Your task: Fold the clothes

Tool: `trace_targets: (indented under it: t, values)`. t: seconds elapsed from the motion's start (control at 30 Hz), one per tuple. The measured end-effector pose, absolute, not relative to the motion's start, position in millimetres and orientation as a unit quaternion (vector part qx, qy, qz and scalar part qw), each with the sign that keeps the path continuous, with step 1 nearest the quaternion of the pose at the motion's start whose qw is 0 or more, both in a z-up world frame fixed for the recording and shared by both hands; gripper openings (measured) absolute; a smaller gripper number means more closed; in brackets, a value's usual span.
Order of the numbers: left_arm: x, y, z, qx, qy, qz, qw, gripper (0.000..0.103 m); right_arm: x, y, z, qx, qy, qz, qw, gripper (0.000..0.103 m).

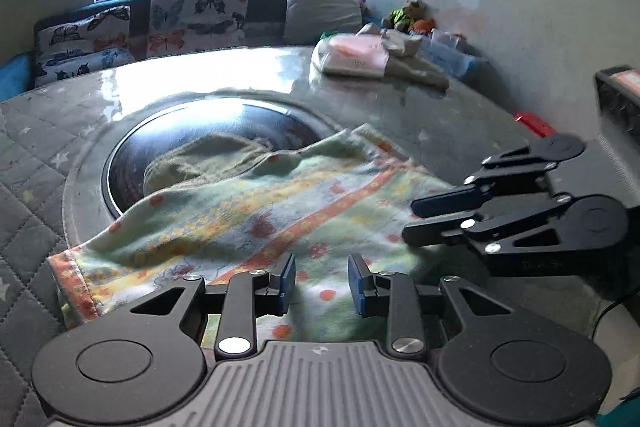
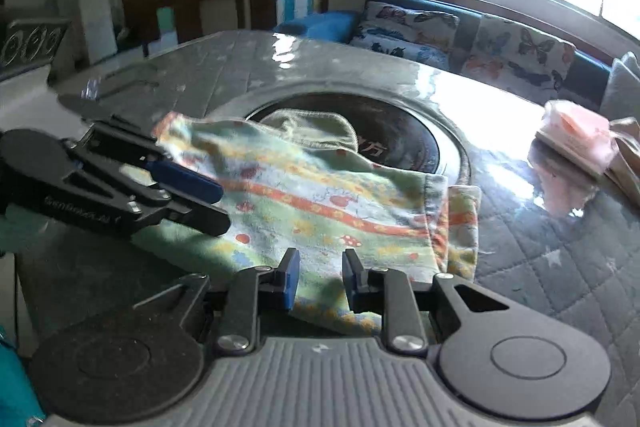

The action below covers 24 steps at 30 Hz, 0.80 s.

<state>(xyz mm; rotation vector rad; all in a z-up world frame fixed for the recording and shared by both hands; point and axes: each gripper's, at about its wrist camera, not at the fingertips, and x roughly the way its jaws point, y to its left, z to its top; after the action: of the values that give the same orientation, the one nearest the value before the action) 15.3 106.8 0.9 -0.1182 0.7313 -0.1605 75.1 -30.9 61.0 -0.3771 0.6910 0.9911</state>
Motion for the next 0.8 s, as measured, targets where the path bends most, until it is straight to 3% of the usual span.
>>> trace_targets:
  t: [0.33, 0.67, 0.8]
  values:
    - [-18, 122, 0, -0.096, 0.358, -0.047, 0.927, 0.035, 109, -51, 66, -0.12, 0.348, 0.417, 0.831, 0.026]
    - [-68, 158, -4, -0.173, 0.362, 0.004, 0.916, 0.035, 129, -53, 49, -0.109, 0.369, 0.39, 0.837, 0.037]
    - [-72, 169, 2, -0.185, 0.359, 0.025, 0.915, 0.038, 134, -56, 56, -0.1, 0.359, 0.378, 0.847, 0.054]
